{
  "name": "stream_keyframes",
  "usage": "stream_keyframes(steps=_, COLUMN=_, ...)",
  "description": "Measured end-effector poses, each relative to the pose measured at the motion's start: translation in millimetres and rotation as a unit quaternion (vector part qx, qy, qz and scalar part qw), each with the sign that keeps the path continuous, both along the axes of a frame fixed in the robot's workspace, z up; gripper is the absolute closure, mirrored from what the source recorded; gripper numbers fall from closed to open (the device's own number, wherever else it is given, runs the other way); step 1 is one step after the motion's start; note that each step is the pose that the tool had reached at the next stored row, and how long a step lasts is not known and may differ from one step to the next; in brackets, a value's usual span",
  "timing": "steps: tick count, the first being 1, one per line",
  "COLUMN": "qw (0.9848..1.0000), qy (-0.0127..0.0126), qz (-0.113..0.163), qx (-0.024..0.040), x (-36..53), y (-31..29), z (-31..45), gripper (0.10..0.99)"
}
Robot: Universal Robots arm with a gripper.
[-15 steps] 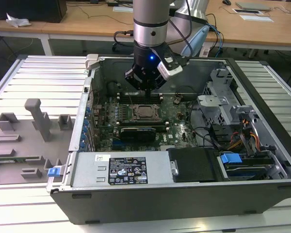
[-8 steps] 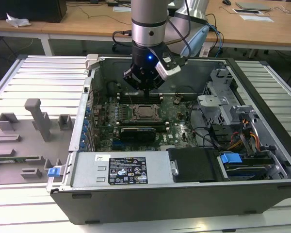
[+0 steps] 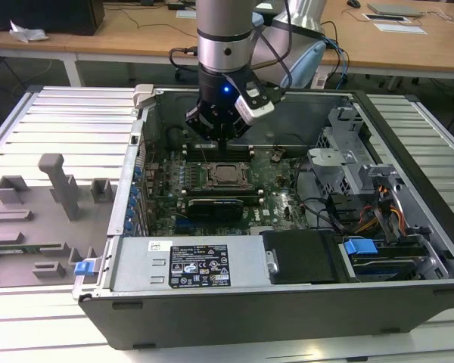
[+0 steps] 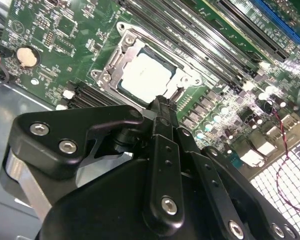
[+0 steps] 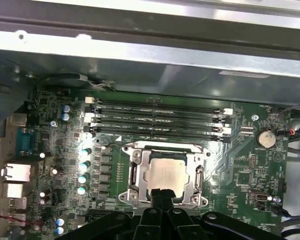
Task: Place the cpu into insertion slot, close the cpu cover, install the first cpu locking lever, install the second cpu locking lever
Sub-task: 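Install the first cpu locking lever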
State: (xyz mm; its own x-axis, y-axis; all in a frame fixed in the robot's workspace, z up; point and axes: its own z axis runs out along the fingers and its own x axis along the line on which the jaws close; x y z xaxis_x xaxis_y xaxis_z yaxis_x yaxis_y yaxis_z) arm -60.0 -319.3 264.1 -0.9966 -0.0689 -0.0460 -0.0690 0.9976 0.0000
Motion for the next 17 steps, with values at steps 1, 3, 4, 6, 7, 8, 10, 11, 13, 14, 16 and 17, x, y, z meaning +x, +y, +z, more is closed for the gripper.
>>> stream_keyframes(steps=1, qw=1.0, qy=0.0, qz=0.0, qx=0.0, x=-1.7, y=0.0, z=0.0, gripper=0.98)
stream_keyframes(steps=3, qw=1.0, qy=0.0, qz=0.0, qx=0.0, x=-6.4, y=0.2, z=0.0, gripper=0.98)
stream_keyframes(steps=4, qw=1.0, qy=0.0, qz=0.0, qx=0.0, x=-8.7, y=0.3, z=0.0, gripper=0.98)
stream_keyframes(steps=6, qw=1.0, qy=0.0, qz=0.0, qx=0.0, x=-14.5, y=0.6, z=-0.1, gripper=0.98)
stream_keyframes(steps=7, qw=1.0, qy=0.0, qz=0.0, qx=0.0, x=-17.2, y=0.8, z=-0.2, gripper=0.98)
stream_keyframes(steps=8, qw=1.0, qy=0.0, qz=0.0, qx=0.0, x=-19.3, y=0.9, z=-0.2, gripper=0.98)
stream_keyframes(steps=10, qw=1.0, qy=0.0, qz=0.0, qx=0.0, x=-25.7, y=1.2, z=-0.4, gripper=0.98)
stream_keyframes(steps=11, qw=1.0, qy=0.0, qz=0.0, qx=0.0, x=-27.6, y=1.3, z=-0.5, gripper=0.98)
stream_keyframes(steps=13, qw=1.0, qy=0.0, qz=0.0, qx=0.0, x=-32.3, y=1.6, z=-0.6, gripper=0.98)
stream_keyframes(steps=14, qw=1.0, qy=0.0, qz=0.0, qx=0.0, x=-34.6, y=1.7, z=-0.7, gripper=0.98)
stream_keyframes(steps=16, qw=1.0, qy=-0.0001, qz=0.0, qx=0.0, x=-38.4, y=2.1, z=-0.9, gripper=0.98)
stream_keyframes(steps=17, qw=1.0, qy=0.0, qz=0.0, qx=0.0, x=-41.1, y=2.5, z=-1.1, gripper=0.98)
